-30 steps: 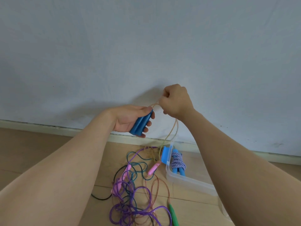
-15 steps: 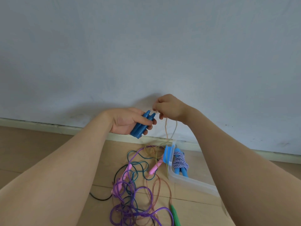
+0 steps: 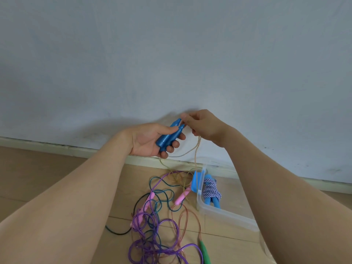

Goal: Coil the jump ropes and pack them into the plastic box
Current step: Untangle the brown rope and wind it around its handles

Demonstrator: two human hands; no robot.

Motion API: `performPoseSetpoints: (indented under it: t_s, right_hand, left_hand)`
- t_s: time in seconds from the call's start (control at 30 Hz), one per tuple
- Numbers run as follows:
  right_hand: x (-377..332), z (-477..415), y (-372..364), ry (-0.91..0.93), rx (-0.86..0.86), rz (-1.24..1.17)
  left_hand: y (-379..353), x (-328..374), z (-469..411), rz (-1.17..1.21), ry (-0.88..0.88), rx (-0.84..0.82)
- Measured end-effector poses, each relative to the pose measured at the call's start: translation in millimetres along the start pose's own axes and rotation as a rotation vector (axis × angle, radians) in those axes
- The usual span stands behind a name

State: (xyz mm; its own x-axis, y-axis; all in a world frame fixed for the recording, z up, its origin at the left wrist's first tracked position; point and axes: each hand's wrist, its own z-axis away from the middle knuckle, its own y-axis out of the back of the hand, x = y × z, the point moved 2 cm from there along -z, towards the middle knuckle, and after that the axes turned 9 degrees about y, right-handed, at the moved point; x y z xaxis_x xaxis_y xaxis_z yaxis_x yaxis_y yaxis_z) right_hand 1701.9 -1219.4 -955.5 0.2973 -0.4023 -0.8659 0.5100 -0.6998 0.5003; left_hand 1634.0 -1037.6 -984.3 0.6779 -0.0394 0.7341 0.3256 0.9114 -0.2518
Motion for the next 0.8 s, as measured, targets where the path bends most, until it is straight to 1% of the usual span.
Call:
performPoseSetpoints:
  t_s: [0.07,0.17,0.27,0.37,0.43,0.5,0.53,0.57,0.63,0.7,0.73,0.8]
  right_hand:
    - [-1,0,-1,-0.011,0.028,0.005]
    - [-1,0,-6,-0.057,0.025,-0.001]
    - [0,1,-8,-0.141,0.012,0.008]
    - [6,3,-10,-0.270,-0.089,0.064]
    - [5,7,-14,-0.346,-0.176,0.062]
    - [-3,11,-20,-0.352,-0.228,0.110]
    - [-8,11,-22,-0.319,-0.247,0.192]
    - [-14,10,-25,-0.265,-0.268,0.305]
    - [-22,7,-31,-0.143,-0.310,0.475]
    - [-25,6,-36,-0.075,-0.342,0.529]
    - [-26,7,-37,-0.062,-0.359,0.549]
    - [-25,11,-36,-0.045,-0.379,0.582]
  left_hand:
    - [-1,2,1,0.035,-0.026,-0.005]
    - [-3,6,4,0.053,-0.088,-0.004]
    - [-3,10,6,0.038,-0.142,0.049]
    - [-2,11,6,0.010,-0.172,0.142]
    - [-3,11,4,-0.065,-0.167,0.220]
    - [-3,10,1,-0.178,-0.166,0.276]
    - [-4,10,-1,-0.253,-0.171,0.296]
    - [-6,12,-1,-0.352,-0.175,0.316]
    - [-10,13,-2,-0.645,-0.167,0.391]
    - [-10,15,-3,-0.961,-0.145,0.487]
    - [-10,14,-4,-1.064,-0.129,0.506]
    - [-12,11,-4,-1.159,-0.085,0.488]
